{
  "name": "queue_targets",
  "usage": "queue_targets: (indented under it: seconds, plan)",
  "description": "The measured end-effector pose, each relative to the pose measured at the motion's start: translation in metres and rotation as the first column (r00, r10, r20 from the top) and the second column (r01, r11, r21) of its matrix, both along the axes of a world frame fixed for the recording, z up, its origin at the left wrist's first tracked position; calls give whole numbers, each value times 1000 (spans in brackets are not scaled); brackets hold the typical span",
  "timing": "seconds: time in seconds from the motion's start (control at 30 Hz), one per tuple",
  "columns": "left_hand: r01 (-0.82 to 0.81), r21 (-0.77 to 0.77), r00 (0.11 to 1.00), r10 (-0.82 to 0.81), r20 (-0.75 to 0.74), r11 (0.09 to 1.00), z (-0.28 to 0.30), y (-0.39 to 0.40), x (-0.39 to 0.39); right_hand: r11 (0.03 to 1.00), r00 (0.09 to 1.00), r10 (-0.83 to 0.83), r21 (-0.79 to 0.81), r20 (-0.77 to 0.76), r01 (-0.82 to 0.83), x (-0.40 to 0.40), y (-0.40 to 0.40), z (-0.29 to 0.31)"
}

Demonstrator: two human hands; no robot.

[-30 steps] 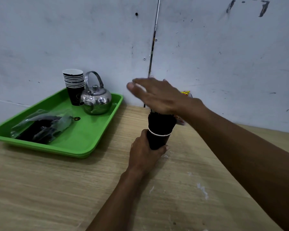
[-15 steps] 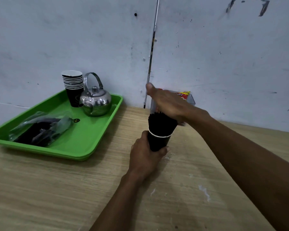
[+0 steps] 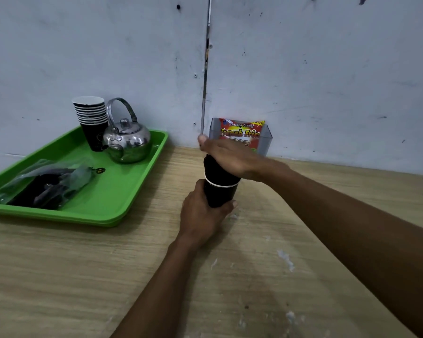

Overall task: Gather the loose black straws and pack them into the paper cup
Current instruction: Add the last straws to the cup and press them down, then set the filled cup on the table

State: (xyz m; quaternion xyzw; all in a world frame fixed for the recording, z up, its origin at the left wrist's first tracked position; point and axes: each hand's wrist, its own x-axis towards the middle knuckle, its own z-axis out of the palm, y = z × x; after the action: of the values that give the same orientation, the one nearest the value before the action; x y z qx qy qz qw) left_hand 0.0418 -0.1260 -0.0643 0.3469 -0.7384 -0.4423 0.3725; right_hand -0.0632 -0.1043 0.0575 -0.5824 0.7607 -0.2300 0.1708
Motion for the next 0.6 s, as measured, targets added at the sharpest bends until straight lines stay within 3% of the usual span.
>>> queue_targets:
  seconds: [0.2, 0.33, 0.6]
  plan:
    - [30, 31, 997, -32, 65, 999, 8, 5, 2, 991, 998, -45, -121, 52, 51, -12, 32, 18]
    - [38, 161, 999, -34, -28, 986, 10, 8, 10, 993, 995, -40, -110, 93, 50, -12, 66, 24]
    - [-18, 132, 996, 6, 92, 991, 15, 32, 21, 990, 990, -109, -84, 87, 116, -9, 129, 18]
